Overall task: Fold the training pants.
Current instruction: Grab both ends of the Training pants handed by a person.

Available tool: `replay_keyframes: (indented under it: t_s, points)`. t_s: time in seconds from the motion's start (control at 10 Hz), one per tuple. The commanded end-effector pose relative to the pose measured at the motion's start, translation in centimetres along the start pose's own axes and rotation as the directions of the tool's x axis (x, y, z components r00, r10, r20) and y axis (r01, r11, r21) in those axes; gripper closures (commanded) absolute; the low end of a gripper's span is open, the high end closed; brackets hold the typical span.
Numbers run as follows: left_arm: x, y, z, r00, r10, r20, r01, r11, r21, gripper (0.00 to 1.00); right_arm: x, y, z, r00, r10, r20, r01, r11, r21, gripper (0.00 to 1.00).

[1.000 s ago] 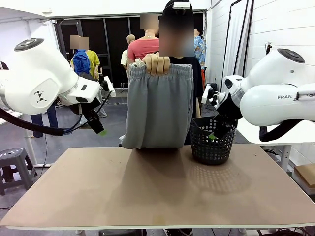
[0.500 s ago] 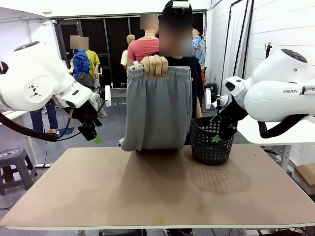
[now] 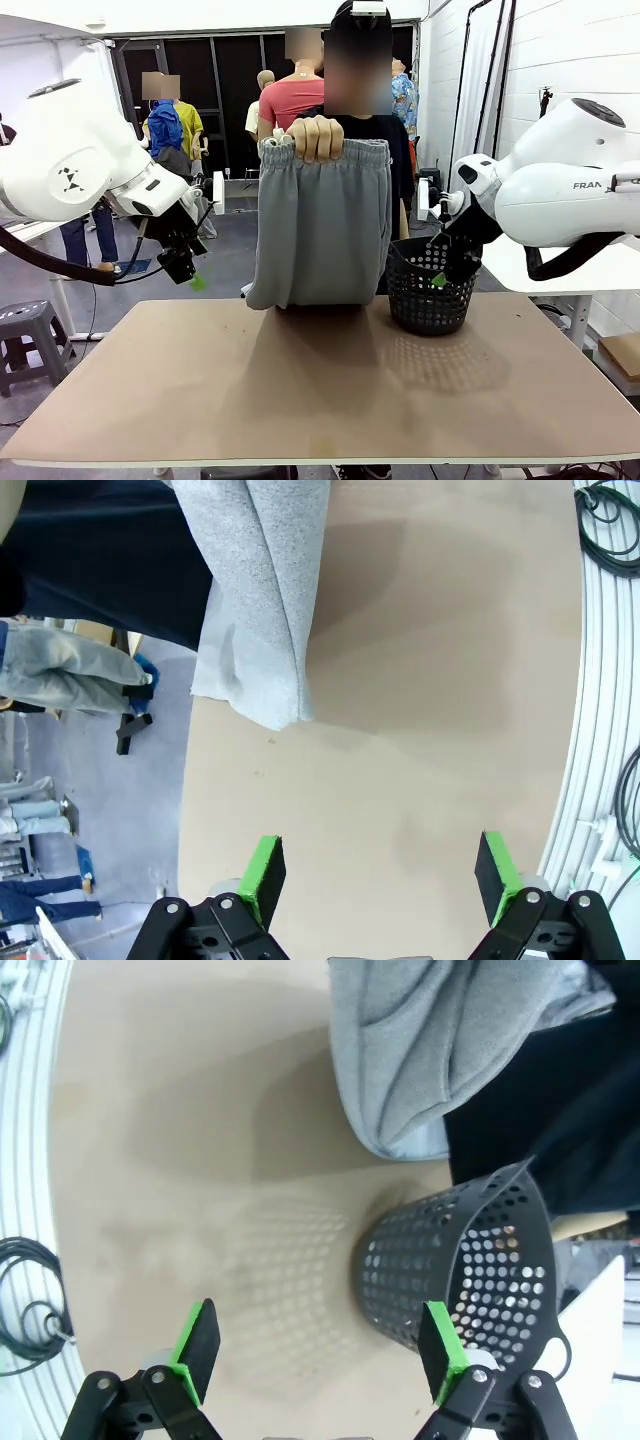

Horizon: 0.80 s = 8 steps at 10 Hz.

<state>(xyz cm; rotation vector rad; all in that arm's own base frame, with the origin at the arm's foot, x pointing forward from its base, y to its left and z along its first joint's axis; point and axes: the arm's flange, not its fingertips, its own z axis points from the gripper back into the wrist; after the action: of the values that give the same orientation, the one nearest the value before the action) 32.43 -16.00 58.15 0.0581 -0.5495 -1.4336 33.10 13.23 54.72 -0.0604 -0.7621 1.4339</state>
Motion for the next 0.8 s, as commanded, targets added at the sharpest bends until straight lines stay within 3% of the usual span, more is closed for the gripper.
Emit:
replay_keyframes:
  t_s: [0.0, 0.1, 0.7]
  points:
    - [-1.4, 1.1, -2.4, 0.992, -0.093, 0.08, 0.093, 0.996, 0.006, 0.0, -0.7, -1.2, -2.6, 0.996, 0.033, 0.077, -0.031, 0.999, -0.034, 0.0]
    - [-1.9, 1.2, -3.3, 0.987, -0.123, 0.107, 0.126, 0.992, -0.023, 0.0, -1.2, -1.7, -3.5, 0.992, 0.021, 0.126, -0.023, 1.0, 0.016, 0.0]
    - [-2.9, 2.3, -6.9, 0.947, -0.197, 0.256, 0.192, 0.98, 0.042, 0.0, -2.0, -2.4, -6.3, 0.956, 0.045, 0.291, -0.048, 0.999, 0.003, 0.0]
